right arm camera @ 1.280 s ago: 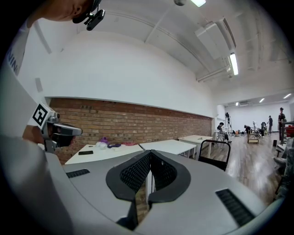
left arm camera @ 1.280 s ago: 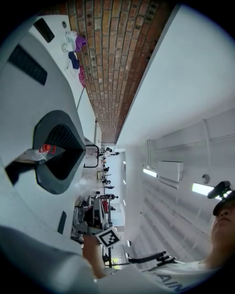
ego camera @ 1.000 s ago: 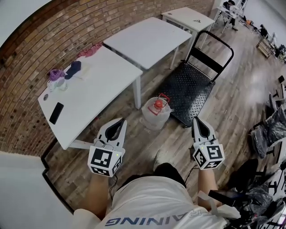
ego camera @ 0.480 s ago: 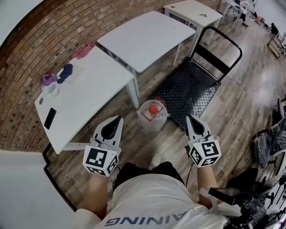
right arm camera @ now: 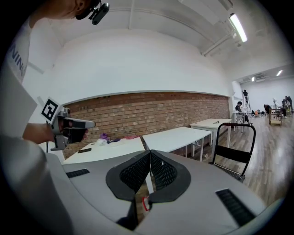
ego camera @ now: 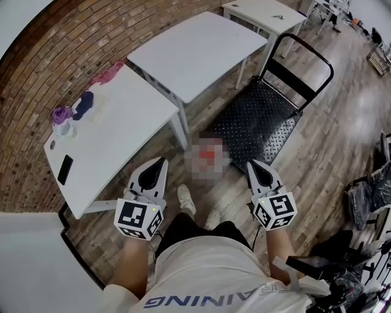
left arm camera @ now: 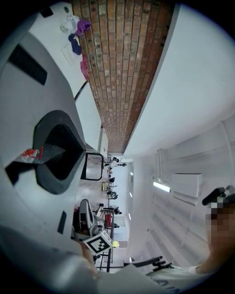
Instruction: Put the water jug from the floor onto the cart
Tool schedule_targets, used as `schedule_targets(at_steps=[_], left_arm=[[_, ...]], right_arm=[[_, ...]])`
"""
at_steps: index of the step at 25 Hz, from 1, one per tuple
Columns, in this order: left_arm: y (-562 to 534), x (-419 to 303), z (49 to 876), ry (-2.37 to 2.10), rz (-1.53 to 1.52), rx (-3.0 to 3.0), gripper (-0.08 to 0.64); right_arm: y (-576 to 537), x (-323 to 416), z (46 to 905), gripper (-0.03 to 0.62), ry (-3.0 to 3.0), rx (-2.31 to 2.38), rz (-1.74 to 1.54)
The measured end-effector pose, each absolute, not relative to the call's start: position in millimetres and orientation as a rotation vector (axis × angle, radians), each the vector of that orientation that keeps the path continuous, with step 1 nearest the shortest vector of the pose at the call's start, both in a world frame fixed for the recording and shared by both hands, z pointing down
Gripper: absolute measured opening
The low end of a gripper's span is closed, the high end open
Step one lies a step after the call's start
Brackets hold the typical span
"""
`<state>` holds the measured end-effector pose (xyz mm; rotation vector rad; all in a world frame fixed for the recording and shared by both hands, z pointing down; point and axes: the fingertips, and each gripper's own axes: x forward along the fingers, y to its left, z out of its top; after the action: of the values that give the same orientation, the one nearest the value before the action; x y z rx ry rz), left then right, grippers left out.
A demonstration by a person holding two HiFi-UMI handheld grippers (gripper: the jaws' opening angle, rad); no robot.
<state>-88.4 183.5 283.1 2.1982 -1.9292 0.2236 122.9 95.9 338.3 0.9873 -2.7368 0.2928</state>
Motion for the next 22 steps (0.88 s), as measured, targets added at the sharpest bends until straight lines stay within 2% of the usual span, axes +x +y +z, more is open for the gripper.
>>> schedule_targets(at_steps=[8,22], left_arm=[[126,-113,279,-1.886,0.184,2.288,0.002],[61,-218,325,-1.791,0.213,2.282,0.002]], right_arm=[[52,97,319,0.006,-2.726,1.047,0.216],[-6,-4,337,0.006,-2.644,1.044,0.176]])
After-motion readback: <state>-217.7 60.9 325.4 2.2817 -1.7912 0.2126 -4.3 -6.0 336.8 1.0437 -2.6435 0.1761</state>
